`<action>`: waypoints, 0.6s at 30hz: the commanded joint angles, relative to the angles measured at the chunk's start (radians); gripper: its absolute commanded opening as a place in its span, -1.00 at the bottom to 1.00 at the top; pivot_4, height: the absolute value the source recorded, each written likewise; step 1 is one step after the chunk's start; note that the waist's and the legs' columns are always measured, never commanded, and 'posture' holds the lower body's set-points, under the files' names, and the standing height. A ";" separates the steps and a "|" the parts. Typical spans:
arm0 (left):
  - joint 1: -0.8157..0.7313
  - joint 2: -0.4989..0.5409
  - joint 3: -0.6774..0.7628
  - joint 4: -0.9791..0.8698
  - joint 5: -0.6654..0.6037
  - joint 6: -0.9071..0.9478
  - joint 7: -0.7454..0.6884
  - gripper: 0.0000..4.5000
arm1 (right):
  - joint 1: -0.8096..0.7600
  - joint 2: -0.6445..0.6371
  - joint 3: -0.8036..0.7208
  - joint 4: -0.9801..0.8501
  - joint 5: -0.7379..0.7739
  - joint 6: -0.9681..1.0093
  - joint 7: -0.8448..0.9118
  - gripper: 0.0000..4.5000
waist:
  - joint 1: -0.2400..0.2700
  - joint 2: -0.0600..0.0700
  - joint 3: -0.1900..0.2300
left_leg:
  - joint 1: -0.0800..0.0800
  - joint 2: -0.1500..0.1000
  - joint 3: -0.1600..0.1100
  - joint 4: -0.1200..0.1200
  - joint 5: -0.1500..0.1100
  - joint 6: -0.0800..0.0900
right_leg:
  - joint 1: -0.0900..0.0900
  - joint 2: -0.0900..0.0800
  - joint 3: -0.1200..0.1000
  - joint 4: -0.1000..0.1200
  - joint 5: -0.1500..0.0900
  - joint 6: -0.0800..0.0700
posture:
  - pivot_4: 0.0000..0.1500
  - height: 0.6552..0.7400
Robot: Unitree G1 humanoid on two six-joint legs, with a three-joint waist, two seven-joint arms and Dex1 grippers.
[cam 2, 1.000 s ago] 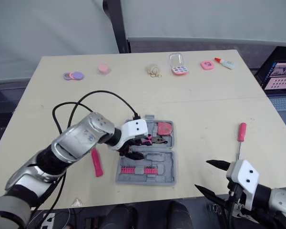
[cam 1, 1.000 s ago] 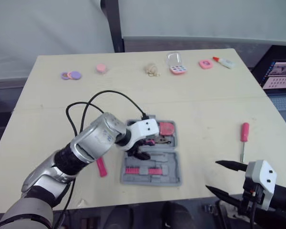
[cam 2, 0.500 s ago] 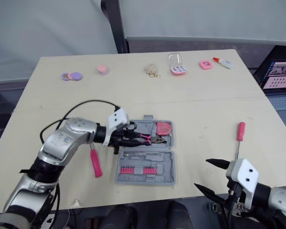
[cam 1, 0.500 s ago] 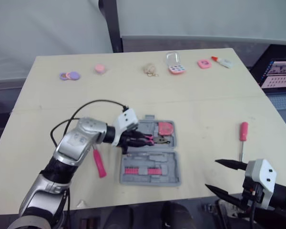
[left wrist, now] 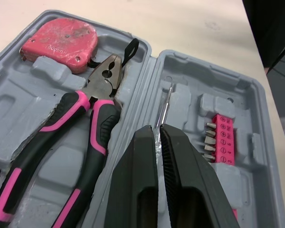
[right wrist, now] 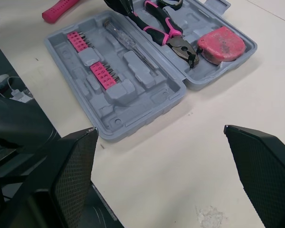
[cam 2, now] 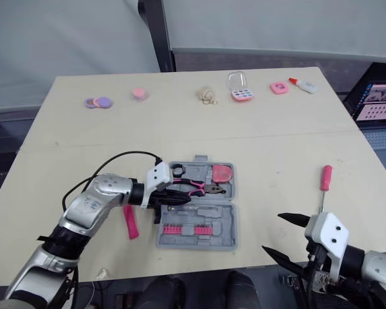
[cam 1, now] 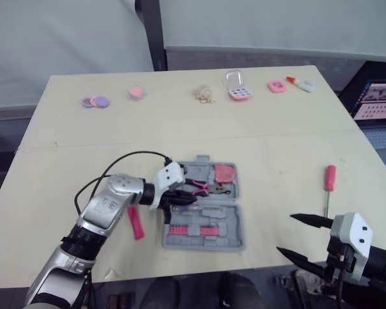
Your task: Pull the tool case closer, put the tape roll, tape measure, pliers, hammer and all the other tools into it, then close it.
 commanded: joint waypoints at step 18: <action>0.019 -0.038 -0.055 0.041 0.079 -0.054 0.030 -0.92 | 0.028 0.003 -0.037 -0.039 0.010 0.002 -0.010 1.00 | 0.000 0.000 0.000 | 0.000 0.000 0.000 0.000 0.000 0.000 | 0.000 0.000 0.000 0.000 0.000 0.000 | 1.00 1.00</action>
